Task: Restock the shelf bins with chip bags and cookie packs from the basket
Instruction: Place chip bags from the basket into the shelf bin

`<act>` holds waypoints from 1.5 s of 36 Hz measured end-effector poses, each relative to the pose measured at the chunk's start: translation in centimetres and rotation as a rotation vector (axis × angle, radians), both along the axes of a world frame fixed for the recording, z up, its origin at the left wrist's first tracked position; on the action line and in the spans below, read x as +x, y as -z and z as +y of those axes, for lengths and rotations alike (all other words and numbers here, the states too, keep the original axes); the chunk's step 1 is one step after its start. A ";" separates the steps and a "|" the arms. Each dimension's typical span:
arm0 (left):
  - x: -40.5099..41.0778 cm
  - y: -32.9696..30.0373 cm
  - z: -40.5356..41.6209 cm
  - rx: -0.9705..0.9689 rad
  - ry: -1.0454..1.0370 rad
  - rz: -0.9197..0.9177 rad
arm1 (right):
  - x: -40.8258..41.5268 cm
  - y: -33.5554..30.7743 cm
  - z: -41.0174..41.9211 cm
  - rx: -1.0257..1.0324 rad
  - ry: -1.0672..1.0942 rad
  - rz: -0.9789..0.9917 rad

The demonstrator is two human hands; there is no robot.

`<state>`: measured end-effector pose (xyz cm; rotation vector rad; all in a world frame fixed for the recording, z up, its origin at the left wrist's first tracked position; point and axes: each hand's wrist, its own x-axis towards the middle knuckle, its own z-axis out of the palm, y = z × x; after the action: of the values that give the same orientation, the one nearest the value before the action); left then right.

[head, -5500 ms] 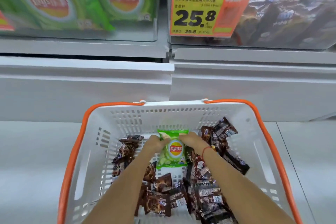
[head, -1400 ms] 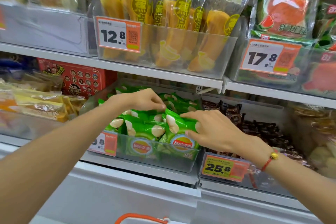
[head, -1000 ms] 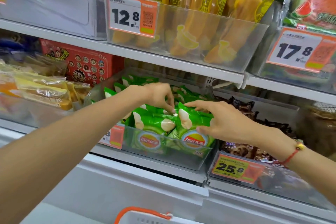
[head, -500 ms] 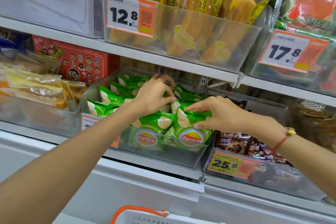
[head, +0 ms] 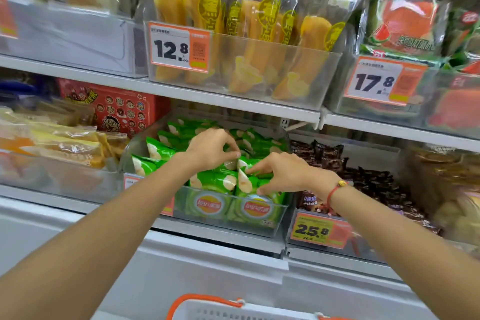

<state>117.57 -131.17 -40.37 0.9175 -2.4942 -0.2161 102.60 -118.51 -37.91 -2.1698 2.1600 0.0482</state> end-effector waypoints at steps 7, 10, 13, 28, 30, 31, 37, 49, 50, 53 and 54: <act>0.7 -2.5 3.2 0.103 0.159 -0.078 | -1.6 -1.9 1.7 -0.015 0.016 -0.080; -0.3 -2.3 3.6 0.140 0.188 -0.284 | -1.7 -1.3 1.6 0.011 0.050 0.036; -1.0 -1.0 3.1 0.105 0.137 -0.464 | -1.1 -0.5 1.0 0.125 0.048 0.093; -1.4 0.6 1.9 -0.037 0.147 -0.509 | -2.0 -0.2 -2.1 0.143 -0.040 0.200; -1.6 0.5 2.1 -0.050 0.128 -0.528 | -1.9 -0.1 -2.0 0.126 -0.037 0.205; -1.6 0.5 2.3 -0.058 0.116 -0.551 | -1.8 0.0 -1.9 0.115 -0.032 0.211; -2.7 -0.7 4.5 -0.115 -0.002 -0.665 | -1.1 0.5 0.1 0.004 0.026 0.151; -0.6 -1.3 13.7 -0.114 0.040 -0.347 | -2.8 0.3 13.1 -0.277 0.113 -0.156; -0.6 -0.6 14.7 -0.086 0.054 -0.328 | -3.1 1.0 14.3 -0.257 0.119 -0.170; -1.0 2.4 17.4 -0.002 0.111 -0.299 | -4.1 4.3 17.4 -0.152 0.128 -0.191; -1.3 3.7 18.2 0.033 0.120 -0.306 | -4.4 5.7 18.3 -0.106 0.140 -0.199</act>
<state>116.28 -113.00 -44.11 0.8698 -2.8397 -0.1670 98.15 -100.18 -43.62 -1.9716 2.2374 -0.2836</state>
